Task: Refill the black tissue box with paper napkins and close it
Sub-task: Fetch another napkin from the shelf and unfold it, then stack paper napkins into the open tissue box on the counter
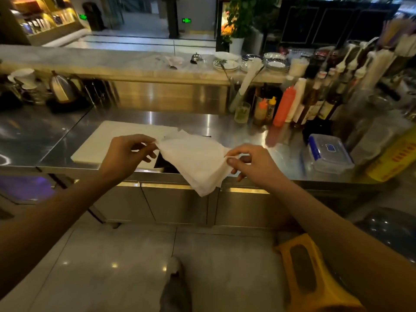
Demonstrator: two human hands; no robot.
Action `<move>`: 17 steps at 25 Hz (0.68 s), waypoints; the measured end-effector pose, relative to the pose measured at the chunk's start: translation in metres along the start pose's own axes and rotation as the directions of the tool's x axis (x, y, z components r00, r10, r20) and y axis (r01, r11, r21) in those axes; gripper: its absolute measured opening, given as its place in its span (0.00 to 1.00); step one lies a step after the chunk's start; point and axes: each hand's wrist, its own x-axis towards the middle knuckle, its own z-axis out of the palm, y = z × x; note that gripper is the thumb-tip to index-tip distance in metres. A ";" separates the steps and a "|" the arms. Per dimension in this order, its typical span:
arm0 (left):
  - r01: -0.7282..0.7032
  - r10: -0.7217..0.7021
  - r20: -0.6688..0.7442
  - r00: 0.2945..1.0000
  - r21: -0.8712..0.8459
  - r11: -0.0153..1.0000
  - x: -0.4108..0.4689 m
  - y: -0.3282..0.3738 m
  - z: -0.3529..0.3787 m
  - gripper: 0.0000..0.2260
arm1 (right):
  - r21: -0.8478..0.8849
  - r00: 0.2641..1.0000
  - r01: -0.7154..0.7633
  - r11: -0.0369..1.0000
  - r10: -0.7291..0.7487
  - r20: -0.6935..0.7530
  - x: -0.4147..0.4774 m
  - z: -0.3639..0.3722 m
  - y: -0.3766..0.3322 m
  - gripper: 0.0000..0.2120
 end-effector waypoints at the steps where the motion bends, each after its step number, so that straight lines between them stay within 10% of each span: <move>1: 0.007 -0.006 0.016 1.000 -0.010 1.000 0.013 -0.019 0.007 0.10 | -0.004 1.000 -0.024 1.000 0.024 -0.015 0.013 0.008 0.013 0.05; 17: -0.185 0.182 0.429 0.885 -0.035 0.982 0.212 -0.252 0.101 0.07 | -0.147 0.900 -0.348 0.926 0.285 -0.331 0.154 0.139 0.133 0.07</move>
